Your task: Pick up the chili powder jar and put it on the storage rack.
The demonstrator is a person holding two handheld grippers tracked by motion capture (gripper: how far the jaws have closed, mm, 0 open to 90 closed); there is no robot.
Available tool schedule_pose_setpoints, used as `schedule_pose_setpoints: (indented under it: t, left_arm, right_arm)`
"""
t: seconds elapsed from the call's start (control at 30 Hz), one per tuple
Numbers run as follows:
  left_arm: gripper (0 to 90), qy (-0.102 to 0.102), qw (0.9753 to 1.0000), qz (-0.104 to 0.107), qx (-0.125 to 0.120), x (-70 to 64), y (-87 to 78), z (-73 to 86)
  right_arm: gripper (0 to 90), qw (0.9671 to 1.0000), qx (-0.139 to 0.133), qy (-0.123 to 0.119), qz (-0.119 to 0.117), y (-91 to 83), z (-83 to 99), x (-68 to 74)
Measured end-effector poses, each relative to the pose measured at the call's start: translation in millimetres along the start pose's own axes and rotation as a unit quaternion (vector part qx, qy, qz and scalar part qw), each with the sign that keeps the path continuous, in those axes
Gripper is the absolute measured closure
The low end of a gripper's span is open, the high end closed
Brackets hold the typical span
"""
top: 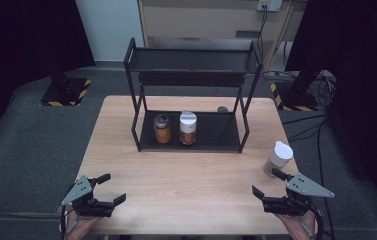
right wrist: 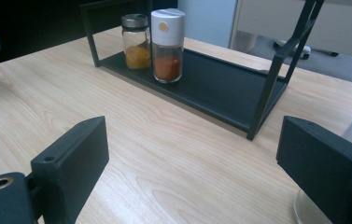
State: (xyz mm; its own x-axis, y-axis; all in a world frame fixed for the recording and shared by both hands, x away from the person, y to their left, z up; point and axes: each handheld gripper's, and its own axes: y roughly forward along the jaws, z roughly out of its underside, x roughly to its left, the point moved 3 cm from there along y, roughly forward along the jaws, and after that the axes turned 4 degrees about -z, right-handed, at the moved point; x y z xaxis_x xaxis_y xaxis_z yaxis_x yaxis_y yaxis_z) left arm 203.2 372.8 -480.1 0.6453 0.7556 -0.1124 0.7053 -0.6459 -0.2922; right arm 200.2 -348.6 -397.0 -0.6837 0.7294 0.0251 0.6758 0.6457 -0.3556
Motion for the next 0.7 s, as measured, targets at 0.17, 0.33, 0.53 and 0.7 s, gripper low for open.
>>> schedule_pose_setpoints:
  t: [0.17, 0.33, 0.53, 0.7]
  left_arm:
    - [1.6, 0.001, 1.0000, 0.000, 0.001, -0.4, 0.0, -0.3]
    - [1.6, 0.000, 1.0000, -0.001, 0.000, -0.3, -0.4, -0.2]
    - [1.7, 0.001, 1.0000, 0.000, 0.001, -0.4, -0.1, -0.4]
    - [1.7, 0.000, 1.0000, 0.000, 0.000, -0.1, -0.2, -0.2]
  right_arm:
    - [9.1, 1.0000, -0.001, 0.005, 0.000, -2.2, 7.9, 1.0]
    - [9.1, 0.9999, 0.002, 0.010, -0.001, -2.0, 15.0, 0.9]
    - [9.0, 0.9998, 0.005, 0.020, -0.002, -3.8, 25.7, 0.4]
    - [9.0, 0.9997, 0.007, 0.022, 0.000, -4.8, 32.7, -0.5]
